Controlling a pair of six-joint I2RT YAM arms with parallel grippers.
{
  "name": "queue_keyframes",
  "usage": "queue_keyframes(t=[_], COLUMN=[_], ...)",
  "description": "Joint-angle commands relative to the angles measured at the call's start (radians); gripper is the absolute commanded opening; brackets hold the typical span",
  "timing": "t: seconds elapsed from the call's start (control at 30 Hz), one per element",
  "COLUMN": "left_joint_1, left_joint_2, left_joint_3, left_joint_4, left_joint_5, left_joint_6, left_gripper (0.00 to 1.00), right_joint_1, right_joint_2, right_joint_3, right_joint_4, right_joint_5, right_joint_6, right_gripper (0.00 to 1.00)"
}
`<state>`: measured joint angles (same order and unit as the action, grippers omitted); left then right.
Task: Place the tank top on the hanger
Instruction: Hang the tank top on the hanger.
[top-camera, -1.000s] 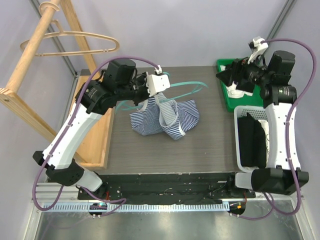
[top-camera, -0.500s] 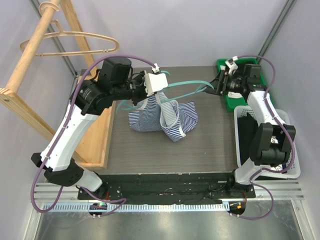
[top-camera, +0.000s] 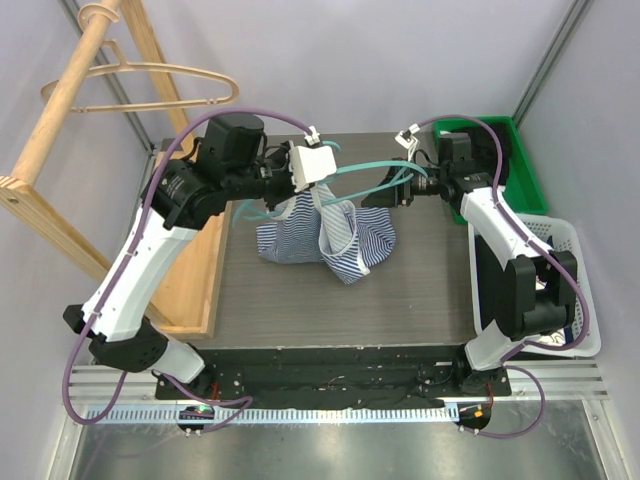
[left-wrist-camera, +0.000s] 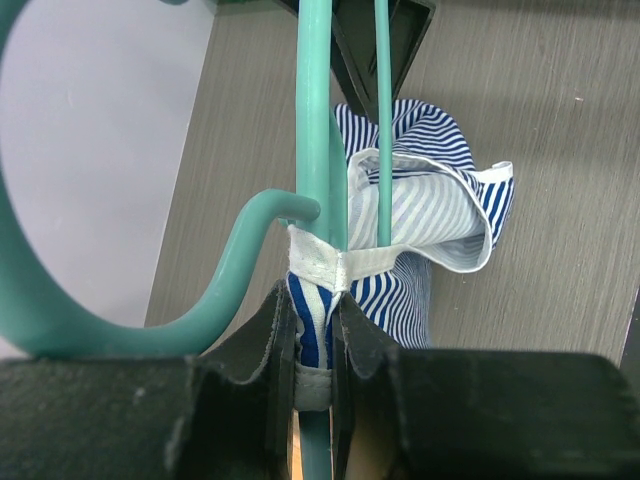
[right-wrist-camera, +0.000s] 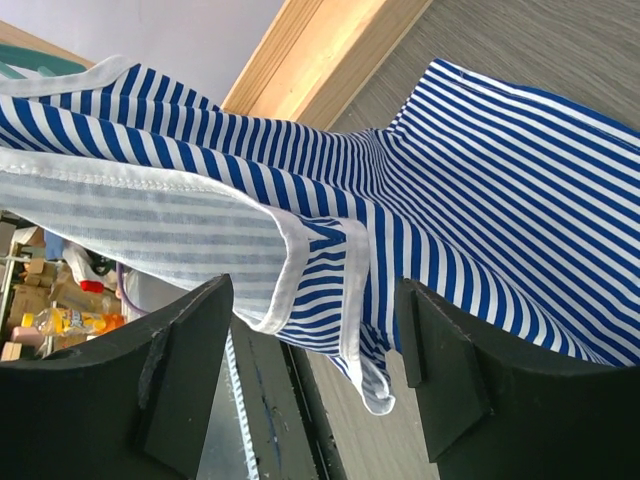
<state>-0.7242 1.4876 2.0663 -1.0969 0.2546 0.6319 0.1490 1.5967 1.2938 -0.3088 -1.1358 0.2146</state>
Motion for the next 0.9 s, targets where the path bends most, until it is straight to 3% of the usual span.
queue_keyframes(t=[0.0, 0.33, 0.53, 0.87], left_joint_1=[0.005, 0.006, 0.005, 0.005], left_joint_2=[0.0, 0.013, 0.019, 0.019], left_joint_3=[0.031, 0.034, 0.043, 0.038], left_joint_4=[0.058, 0.058, 0.057, 0.06], left_joint_5=[0.009, 0.011, 0.014, 0.014], left_joint_6=[-0.018, -0.023, -0.024, -0.024], left_gripper=[0.0, 0.0, 0.0, 0.0], right_joint_1=[0.03, 0.08, 0.098, 0.115], right_joint_2=[-0.015, 0.012, 0.04, 0.071], right_joint_3=[0.001, 0.002, 0.004, 0.027], right_joint_4=[0.024, 0.016, 0.002, -0.023], right_joint_5=[0.031, 0.051, 0.077, 0.079], right_joint_6=[-0.029, -0.052, -0.072, -0.096], right_gripper=[0.72, 0.71, 0.57, 0.56])
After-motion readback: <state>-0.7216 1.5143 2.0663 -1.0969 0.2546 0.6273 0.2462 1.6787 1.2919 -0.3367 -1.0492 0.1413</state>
